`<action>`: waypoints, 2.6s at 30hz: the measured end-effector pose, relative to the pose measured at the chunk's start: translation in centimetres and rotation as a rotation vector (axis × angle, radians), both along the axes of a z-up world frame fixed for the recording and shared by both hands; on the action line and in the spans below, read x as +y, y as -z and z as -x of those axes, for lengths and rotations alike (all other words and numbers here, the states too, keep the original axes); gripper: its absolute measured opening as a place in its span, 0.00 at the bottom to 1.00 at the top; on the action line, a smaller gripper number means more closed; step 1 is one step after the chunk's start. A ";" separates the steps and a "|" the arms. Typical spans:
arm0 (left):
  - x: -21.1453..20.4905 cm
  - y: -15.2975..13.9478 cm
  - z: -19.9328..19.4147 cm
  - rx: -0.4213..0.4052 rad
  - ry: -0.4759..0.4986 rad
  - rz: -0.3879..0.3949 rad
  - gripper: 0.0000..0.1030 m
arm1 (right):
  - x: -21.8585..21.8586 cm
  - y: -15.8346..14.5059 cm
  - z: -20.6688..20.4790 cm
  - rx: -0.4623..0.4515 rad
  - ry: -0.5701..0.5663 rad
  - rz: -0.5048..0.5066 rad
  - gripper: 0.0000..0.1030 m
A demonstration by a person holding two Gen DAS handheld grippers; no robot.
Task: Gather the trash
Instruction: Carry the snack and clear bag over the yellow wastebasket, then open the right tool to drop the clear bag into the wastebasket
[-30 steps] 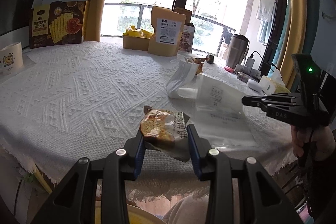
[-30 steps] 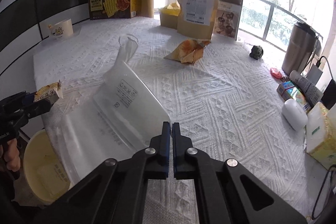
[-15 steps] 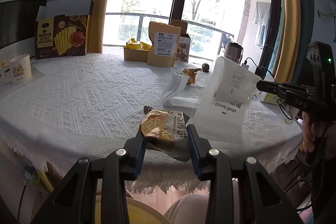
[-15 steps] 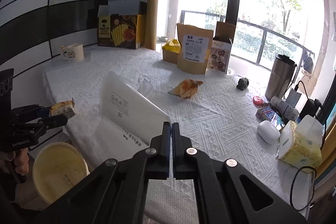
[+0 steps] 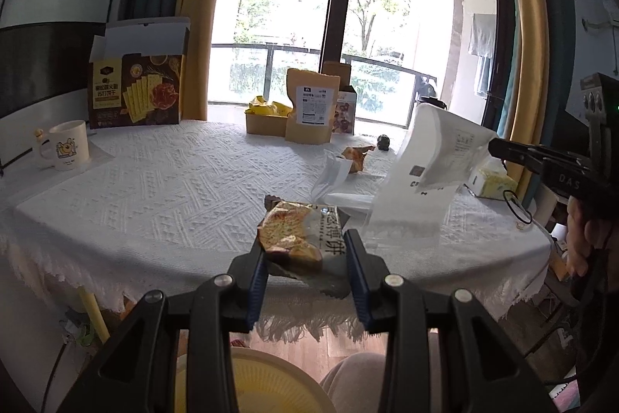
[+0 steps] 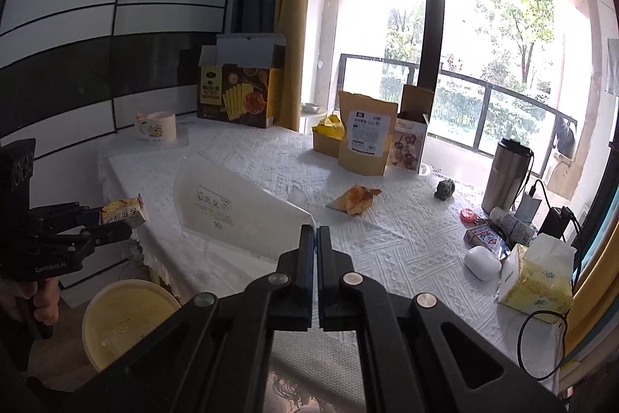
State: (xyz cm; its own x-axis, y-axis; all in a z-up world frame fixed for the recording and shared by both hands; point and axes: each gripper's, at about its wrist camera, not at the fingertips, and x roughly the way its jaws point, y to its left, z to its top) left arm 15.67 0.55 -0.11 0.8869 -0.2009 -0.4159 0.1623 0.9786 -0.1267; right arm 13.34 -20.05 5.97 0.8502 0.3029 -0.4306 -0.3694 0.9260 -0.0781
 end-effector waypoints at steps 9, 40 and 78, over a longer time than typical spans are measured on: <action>1.4 -1.0 3.3 -0.032 -0.038 -0.014 0.36 | 2.3 -1.5 3.5 -0.044 -0.054 -0.011 0.01; 10.5 1.1 9.2 0.002 -0.204 0.015 0.36 | 16.0 4.2 5.8 0.084 -0.314 0.020 0.01; 9.7 3.5 7.7 0.085 -0.188 0.000 0.36 | 19.0 18.3 4.3 0.420 -0.425 0.214 0.31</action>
